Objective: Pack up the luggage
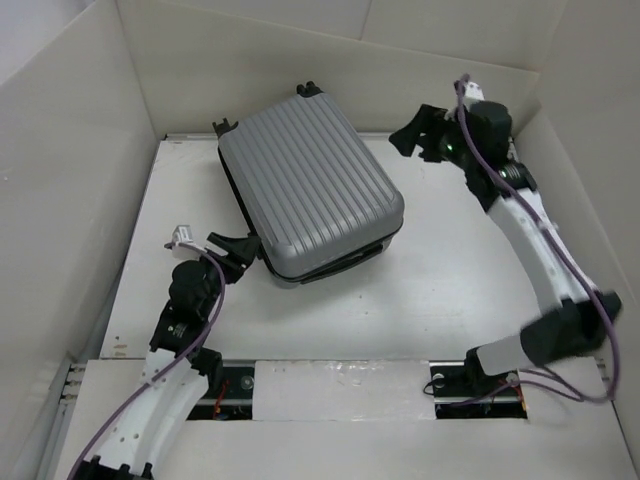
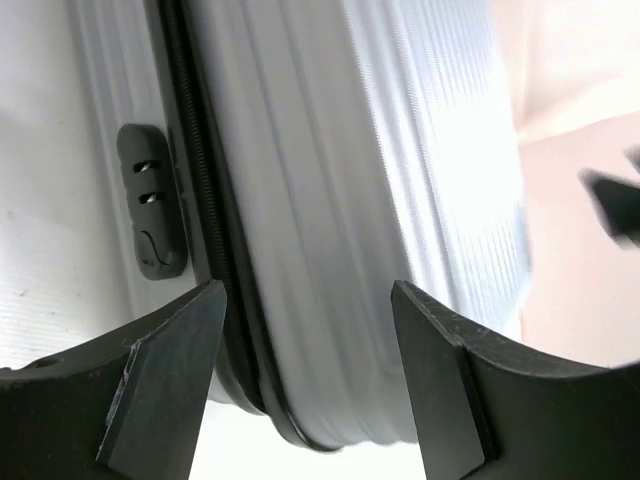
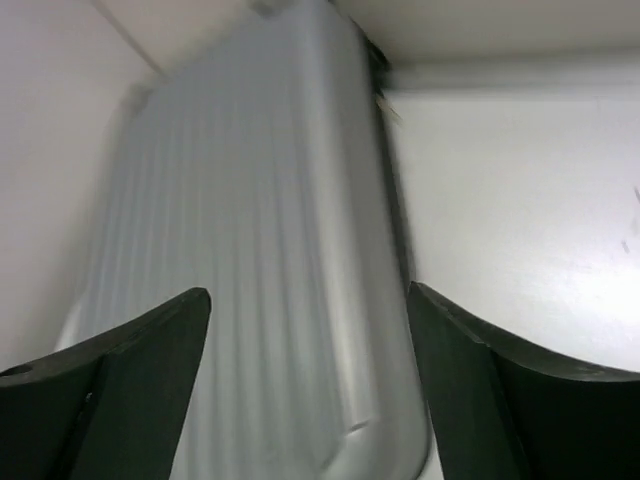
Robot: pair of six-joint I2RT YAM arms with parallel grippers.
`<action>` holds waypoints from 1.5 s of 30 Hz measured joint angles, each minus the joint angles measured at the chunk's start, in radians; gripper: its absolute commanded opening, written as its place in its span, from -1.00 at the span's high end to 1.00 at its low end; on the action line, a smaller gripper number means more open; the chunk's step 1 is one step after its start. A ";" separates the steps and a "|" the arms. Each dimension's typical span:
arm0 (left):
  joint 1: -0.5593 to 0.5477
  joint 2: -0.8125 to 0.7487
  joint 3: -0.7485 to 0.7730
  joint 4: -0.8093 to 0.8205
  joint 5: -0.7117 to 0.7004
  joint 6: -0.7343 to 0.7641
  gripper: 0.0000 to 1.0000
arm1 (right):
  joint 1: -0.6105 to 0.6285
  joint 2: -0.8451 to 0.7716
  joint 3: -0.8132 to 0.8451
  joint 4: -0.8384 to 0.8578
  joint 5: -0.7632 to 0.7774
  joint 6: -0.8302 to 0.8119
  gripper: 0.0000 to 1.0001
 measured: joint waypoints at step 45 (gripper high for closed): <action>0.050 0.169 -0.078 0.108 0.039 0.088 0.07 | 0.303 -0.410 -1.145 0.756 0.202 -0.111 0.50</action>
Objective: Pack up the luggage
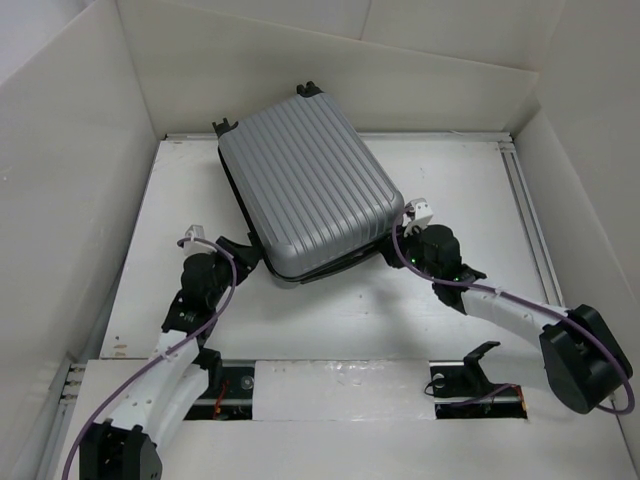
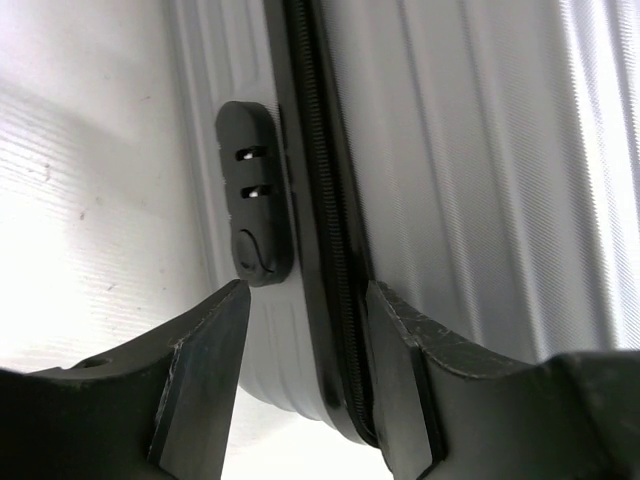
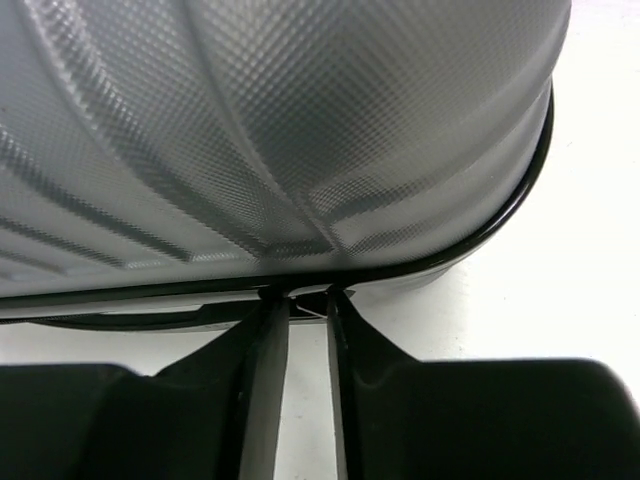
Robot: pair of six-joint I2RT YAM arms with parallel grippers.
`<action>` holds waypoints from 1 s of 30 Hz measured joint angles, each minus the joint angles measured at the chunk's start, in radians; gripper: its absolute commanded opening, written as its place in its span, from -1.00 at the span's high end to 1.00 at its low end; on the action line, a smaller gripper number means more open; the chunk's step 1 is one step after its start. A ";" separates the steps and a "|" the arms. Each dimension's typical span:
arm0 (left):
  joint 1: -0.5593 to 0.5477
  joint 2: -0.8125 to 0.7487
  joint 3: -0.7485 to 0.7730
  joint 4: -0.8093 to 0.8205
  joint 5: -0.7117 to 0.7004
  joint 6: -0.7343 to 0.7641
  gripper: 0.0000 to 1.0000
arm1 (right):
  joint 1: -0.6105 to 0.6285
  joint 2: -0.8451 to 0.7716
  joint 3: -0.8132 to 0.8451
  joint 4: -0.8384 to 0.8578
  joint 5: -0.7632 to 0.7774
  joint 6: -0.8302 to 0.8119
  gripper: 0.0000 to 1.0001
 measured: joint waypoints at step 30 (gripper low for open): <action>-0.026 -0.014 -0.153 0.241 0.152 -0.052 0.70 | 0.336 -0.076 0.128 -0.353 0.212 0.106 1.00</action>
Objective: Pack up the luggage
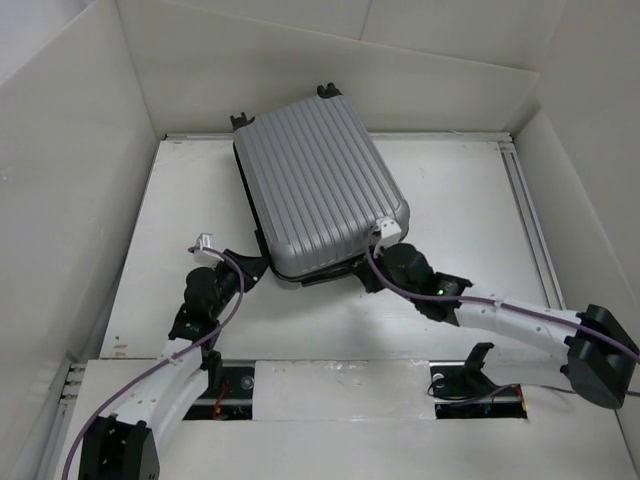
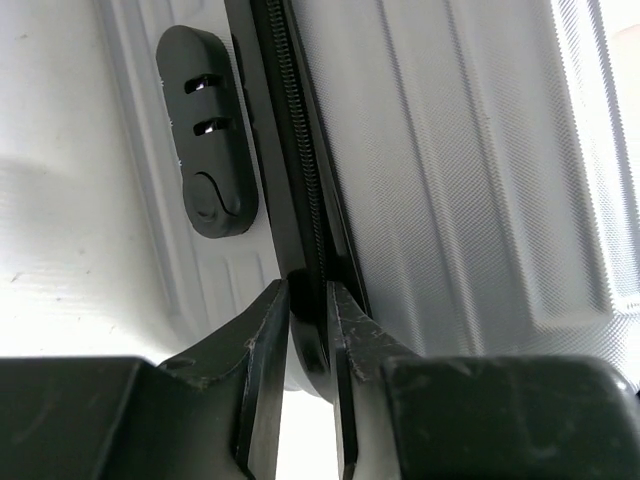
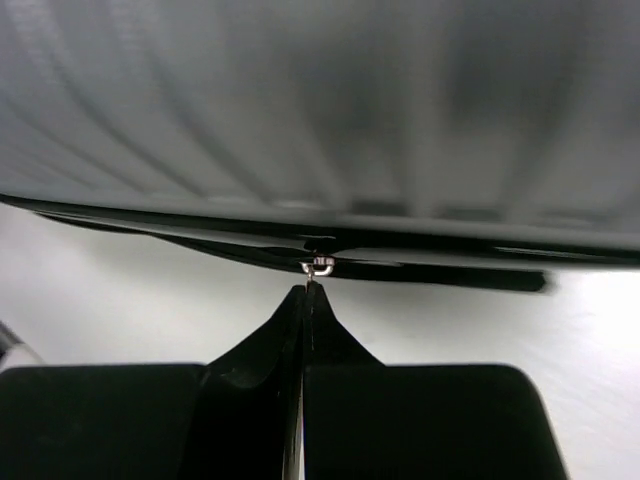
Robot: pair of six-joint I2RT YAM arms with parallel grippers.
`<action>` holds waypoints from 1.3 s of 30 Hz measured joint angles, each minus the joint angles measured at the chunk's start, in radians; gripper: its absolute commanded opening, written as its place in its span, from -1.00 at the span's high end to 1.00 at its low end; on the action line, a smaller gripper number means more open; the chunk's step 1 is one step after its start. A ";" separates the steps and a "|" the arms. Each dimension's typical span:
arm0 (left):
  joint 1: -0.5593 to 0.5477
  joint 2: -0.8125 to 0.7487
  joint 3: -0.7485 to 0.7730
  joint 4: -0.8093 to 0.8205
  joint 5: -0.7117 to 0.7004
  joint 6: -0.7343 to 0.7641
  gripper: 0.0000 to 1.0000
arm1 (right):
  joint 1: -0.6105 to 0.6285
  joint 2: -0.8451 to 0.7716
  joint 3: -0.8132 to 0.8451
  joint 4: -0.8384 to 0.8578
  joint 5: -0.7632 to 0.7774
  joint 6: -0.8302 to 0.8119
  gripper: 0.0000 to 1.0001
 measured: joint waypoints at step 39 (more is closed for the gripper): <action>-0.157 -0.195 0.222 -0.326 -0.219 0.031 -0.78 | 0.555 0.057 0.398 -0.193 0.330 0.323 -0.70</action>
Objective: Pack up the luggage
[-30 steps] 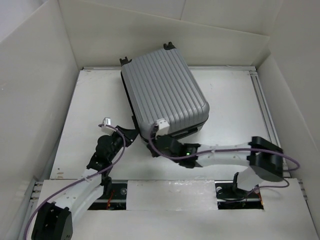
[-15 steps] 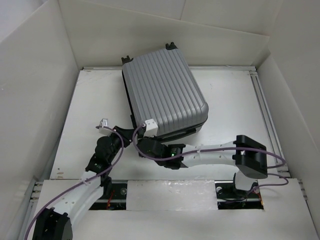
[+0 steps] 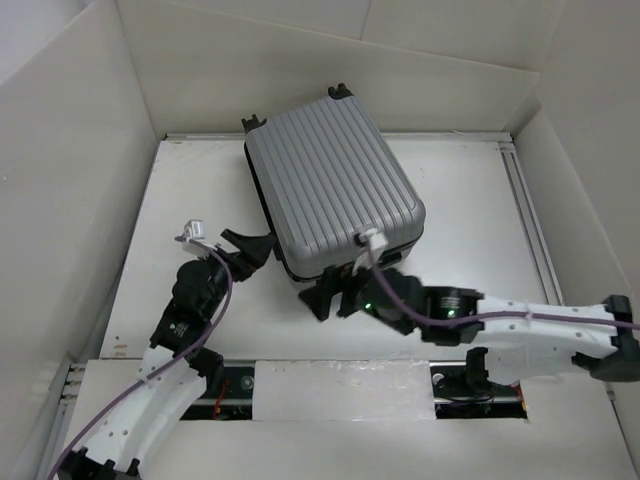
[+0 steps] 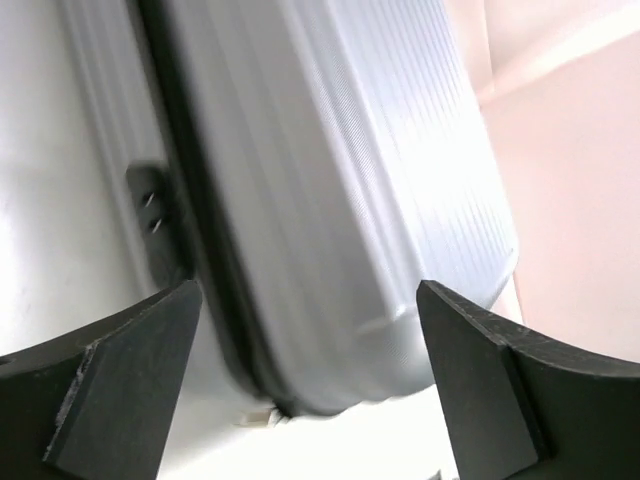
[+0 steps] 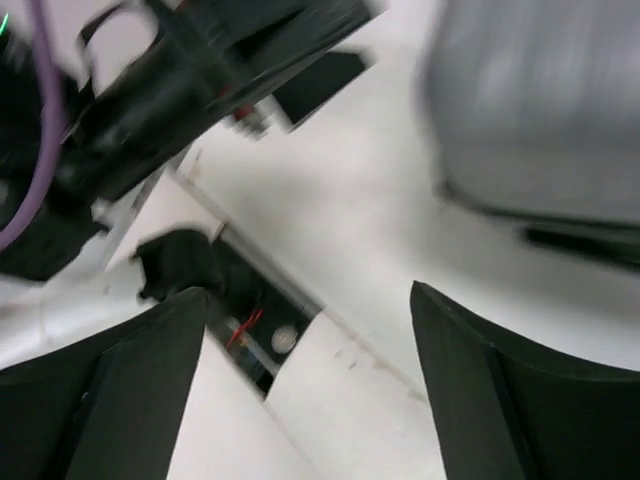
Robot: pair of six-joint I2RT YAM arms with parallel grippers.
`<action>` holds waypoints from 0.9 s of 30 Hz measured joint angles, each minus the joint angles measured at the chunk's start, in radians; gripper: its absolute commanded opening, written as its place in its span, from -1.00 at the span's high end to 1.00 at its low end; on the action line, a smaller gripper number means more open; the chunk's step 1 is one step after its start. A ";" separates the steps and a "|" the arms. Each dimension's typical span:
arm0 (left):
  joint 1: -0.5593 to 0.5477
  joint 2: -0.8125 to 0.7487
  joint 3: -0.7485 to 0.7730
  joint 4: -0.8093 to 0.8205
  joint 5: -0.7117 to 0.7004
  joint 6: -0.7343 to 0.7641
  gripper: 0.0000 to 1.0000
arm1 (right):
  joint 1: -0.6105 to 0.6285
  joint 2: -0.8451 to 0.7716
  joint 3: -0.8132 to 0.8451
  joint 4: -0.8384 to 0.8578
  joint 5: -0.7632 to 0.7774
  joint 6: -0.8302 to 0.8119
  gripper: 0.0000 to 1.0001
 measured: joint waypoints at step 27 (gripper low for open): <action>0.315 0.817 0.204 0.327 0.209 -0.045 0.24 | -1.252 0.723 0.597 -0.095 -0.566 -0.261 0.24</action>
